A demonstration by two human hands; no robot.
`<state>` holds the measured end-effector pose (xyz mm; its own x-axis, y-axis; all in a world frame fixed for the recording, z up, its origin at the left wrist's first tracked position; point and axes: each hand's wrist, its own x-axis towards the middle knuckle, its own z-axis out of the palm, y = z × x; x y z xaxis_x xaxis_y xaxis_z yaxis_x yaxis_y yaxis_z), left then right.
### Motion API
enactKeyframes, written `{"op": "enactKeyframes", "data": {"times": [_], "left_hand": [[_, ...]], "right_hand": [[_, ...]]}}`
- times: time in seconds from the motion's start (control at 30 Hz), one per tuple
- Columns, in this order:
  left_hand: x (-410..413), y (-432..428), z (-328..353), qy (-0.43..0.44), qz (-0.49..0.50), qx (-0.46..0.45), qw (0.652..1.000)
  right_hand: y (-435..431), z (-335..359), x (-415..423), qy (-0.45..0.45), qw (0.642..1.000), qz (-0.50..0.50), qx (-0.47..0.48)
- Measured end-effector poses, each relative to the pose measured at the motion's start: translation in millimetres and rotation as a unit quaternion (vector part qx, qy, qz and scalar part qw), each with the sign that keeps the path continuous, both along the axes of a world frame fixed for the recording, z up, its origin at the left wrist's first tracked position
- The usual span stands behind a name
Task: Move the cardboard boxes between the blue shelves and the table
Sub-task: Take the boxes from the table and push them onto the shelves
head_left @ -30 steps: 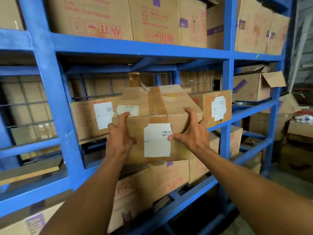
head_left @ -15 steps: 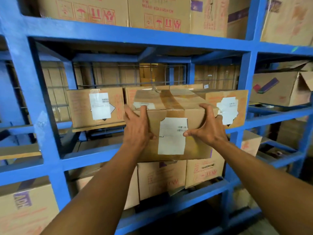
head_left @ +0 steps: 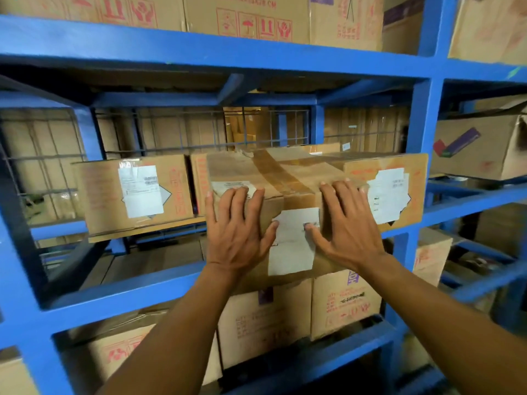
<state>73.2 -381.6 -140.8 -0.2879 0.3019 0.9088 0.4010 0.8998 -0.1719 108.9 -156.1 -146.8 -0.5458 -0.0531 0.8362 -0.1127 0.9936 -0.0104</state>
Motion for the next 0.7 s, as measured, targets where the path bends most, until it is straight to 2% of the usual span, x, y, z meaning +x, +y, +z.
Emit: {"op": "enactKeyframes", "data": {"times": [0.1, 0.2, 0.4, 0.7], "left_hand": [[-12, 2, 9, -0.028, 0.064, -0.016, 0.997], [-22, 9, 9, -0.013, 0.112, -0.006, 0.994], [-39, 44, -7, 0.039, 0.109, 0.108, 0.987], [-56, 44, -15, 0.073, 0.131, 0.096, 0.984]], "right_hand": [[-5, 1, -25, 0.034, 0.998, 0.038, -0.034], [-6, 1, -49, 0.076, 0.996, 0.036, -0.017], [4, -6, -90, 0.169, 0.984, 0.054, 0.008], [8, -11, -115, 0.210, 0.974, 0.078, 0.007]]}}
